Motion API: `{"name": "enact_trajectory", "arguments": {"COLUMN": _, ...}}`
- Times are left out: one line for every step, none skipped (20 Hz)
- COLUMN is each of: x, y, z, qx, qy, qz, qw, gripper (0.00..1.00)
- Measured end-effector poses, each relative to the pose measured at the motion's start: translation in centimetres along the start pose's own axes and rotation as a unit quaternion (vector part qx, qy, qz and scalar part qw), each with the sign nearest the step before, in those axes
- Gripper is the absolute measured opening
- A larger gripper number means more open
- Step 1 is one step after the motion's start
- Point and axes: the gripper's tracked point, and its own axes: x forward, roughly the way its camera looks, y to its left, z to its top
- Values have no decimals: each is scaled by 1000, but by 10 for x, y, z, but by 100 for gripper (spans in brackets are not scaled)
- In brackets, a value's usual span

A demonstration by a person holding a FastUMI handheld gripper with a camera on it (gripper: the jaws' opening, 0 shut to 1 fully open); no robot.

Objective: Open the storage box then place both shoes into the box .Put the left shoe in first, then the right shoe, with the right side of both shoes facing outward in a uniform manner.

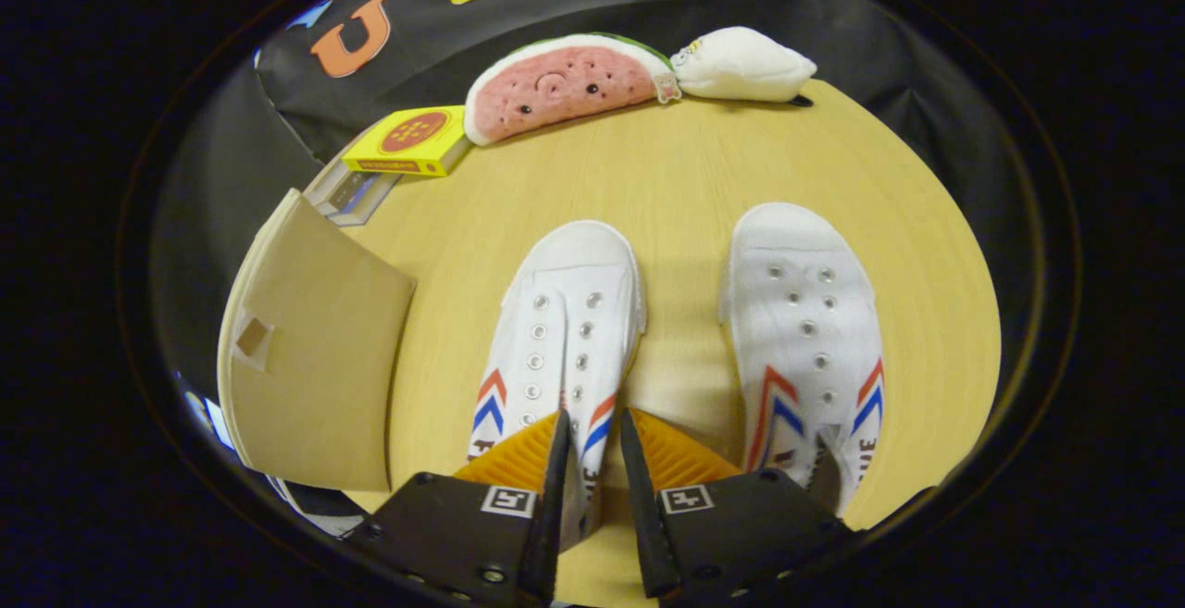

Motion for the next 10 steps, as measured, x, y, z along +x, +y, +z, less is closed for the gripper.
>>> {"name": "enact_trajectory", "arguments": {"x": -4, "y": 0, "z": 1, "qx": 6, "qy": 6, "qz": 0, "qw": 1000, "gripper": 22}}
{"name": "enact_trajectory", "arguments": {"x": -1, "y": 1, "z": 1, "qx": 9, "qy": 6, "qz": 3, "qw": 1000, "gripper": 23}}
{"name": "enact_trajectory", "arguments": {"x": -2, "y": 2, "z": -1, "qx": 14, "qy": 10, "qz": 9, "qw": 1000, "gripper": 23}}
{"name": "enact_trajectory", "arguments": {"x": -3, "y": -1, "z": 3, "qx": 30, "qy": 13, "qz": 17, "qw": 999, "gripper": 13}}
{"name": "enact_trajectory", "arguments": {"x": -1, "y": 0, "z": 0, "qx": 46, "qy": 19, "qz": 24, "qw": 998, "gripper": 4}}
{"name": "enact_trajectory", "arguments": {"x": -3, "y": 0, "z": 0, "qx": 62, "qy": 19, "qz": 31, "qw": 997, "gripper": 4}}
{"name": "enact_trajectory", "arguments": {"x": -5, "y": 1, "z": 2, "qx": 72, "qy": 16, "qz": 34, "qw": 997, "gripper": 0}}
{"name": "enact_trajectory", "arguments": {"x": -9, "y": -1, "z": 2, "qx": 69, "qy": 12, "qz": 30, "qw": 997, "gripper": 0}}
{"name": "enact_trajectory", "arguments": {"x": -14, "y": 1, "z": 2, "qx": 69, "qy": 8, "qz": 29, "qw": 997, "gripper": 0}}
{"name": "enact_trajectory", "arguments": {"x": -20, "y": 3, "z": 3, "qx": 78, "qy": 5, "qz": 33, "qw": 996, "gripper": 0}}
